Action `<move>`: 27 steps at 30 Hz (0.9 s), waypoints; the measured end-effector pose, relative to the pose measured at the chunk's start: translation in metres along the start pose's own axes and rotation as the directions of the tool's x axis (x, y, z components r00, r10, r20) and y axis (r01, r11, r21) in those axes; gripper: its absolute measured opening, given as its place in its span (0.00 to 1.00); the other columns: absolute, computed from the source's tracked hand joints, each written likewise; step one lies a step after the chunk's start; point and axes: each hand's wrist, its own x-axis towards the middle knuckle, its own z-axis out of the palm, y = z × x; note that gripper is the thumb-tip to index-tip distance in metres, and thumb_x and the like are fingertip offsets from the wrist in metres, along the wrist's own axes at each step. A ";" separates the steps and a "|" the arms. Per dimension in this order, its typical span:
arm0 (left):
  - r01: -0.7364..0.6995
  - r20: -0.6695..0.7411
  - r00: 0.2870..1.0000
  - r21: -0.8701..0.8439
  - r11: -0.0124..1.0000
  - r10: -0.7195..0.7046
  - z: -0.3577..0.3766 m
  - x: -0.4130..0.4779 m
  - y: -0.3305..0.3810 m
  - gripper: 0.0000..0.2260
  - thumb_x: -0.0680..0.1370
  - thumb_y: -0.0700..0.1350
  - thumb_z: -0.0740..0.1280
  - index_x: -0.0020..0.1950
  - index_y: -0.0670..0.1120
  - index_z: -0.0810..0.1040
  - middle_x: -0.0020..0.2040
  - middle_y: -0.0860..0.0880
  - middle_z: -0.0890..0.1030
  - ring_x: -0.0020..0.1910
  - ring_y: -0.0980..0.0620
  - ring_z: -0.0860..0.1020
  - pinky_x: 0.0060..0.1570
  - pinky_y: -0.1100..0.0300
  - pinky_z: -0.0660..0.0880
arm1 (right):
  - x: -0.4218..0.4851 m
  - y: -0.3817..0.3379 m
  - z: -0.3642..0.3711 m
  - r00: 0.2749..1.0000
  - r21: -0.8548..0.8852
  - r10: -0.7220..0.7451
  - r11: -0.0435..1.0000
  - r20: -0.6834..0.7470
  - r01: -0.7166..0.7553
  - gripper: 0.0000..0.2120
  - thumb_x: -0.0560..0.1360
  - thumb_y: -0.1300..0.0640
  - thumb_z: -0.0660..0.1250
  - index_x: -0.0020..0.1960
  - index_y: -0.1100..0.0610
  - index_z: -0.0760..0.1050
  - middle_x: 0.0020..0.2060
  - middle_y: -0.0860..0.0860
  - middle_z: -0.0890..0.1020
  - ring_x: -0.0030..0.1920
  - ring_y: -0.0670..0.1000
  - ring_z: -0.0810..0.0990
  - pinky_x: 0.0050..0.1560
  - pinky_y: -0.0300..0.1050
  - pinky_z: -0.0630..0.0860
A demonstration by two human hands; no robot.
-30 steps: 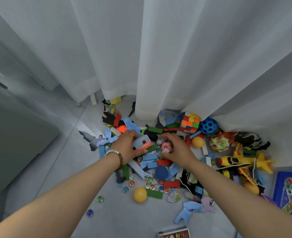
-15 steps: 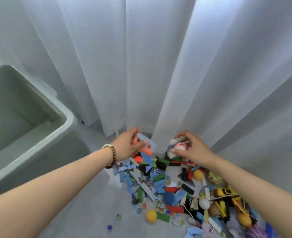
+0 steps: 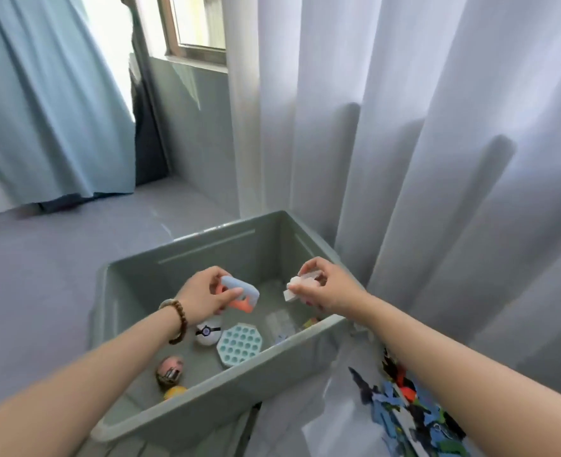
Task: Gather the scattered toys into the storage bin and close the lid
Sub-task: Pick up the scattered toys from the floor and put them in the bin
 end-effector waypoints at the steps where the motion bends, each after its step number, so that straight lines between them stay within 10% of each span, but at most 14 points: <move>1: 0.045 -0.036 0.998 -0.024 0.999 -0.046 -0.009 -0.001 -0.018 0.09 0.73 0.42 0.71 0.50 0.43 0.74 0.40 0.43 0.79 0.34 0.51 0.77 0.29 0.65 0.76 | 0.010 -0.004 0.017 0.998 -0.046 0.036 0.998 0.047 -0.034 0.16 0.71 0.49 0.71 0.54 0.54 0.71 0.33 0.49 0.78 0.25 0.41 0.73 0.25 0.35 0.69; 5: 0.152 -0.105 0.980 -0.141 0.978 -0.167 -0.016 0.001 -0.069 0.09 0.75 0.36 0.67 0.54 0.40 0.71 0.40 0.44 0.77 0.32 0.53 0.76 0.25 0.69 0.74 | 0.043 0.007 0.071 0.961 -0.220 0.230 0.956 0.152 -0.194 0.17 0.71 0.48 0.69 0.55 0.54 0.69 0.34 0.48 0.78 0.24 0.40 0.74 0.23 0.33 0.68; 9: 0.169 -0.196 0.959 -0.185 0.968 -0.204 -0.018 0.017 -0.093 0.07 0.76 0.38 0.66 0.53 0.43 0.73 0.47 0.44 0.80 0.41 0.51 0.78 0.40 0.60 0.79 | 0.062 0.024 0.086 0.976 -0.078 0.219 0.973 0.010 -0.218 0.17 0.75 0.51 0.66 0.62 0.55 0.70 0.49 0.53 0.77 0.40 0.47 0.78 0.40 0.41 0.73; 14: 0.142 -0.228 0.962 -0.053 0.989 -0.150 -0.017 0.021 -0.093 0.06 0.77 0.40 0.65 0.52 0.46 0.75 0.48 0.48 0.80 0.45 0.50 0.77 0.50 0.58 0.74 | 0.062 0.031 0.067 0.992 -0.322 0.102 0.939 -0.078 -0.122 0.18 0.77 0.51 0.63 0.67 0.51 0.68 0.67 0.51 0.71 0.64 0.52 0.72 0.53 0.45 0.74; 21: -0.081 -0.075 0.992 0.234 0.969 0.102 0.003 0.006 -0.032 0.11 0.78 0.47 0.63 0.60 0.50 0.74 0.57 0.52 0.79 0.58 0.54 0.75 0.59 0.58 0.72 | 0.021 0.025 0.012 0.999 -0.607 -0.022 0.795 -0.037 -0.005 0.19 0.77 0.52 0.63 0.68 0.48 0.67 0.69 0.46 0.68 0.67 0.49 0.70 0.64 0.43 0.66; 27: -0.391 0.120 0.910 0.568 0.725 0.397 0.063 -0.012 0.057 0.22 0.79 0.56 0.57 0.71 0.50 0.64 0.69 0.52 0.69 0.69 0.52 0.64 0.70 0.57 0.61 | -0.043 0.049 -0.070 0.996 -0.729 0.001 0.681 -0.086 -0.064 0.23 0.77 0.49 0.62 0.71 0.46 0.62 0.74 0.46 0.59 0.71 0.49 0.64 0.68 0.46 0.64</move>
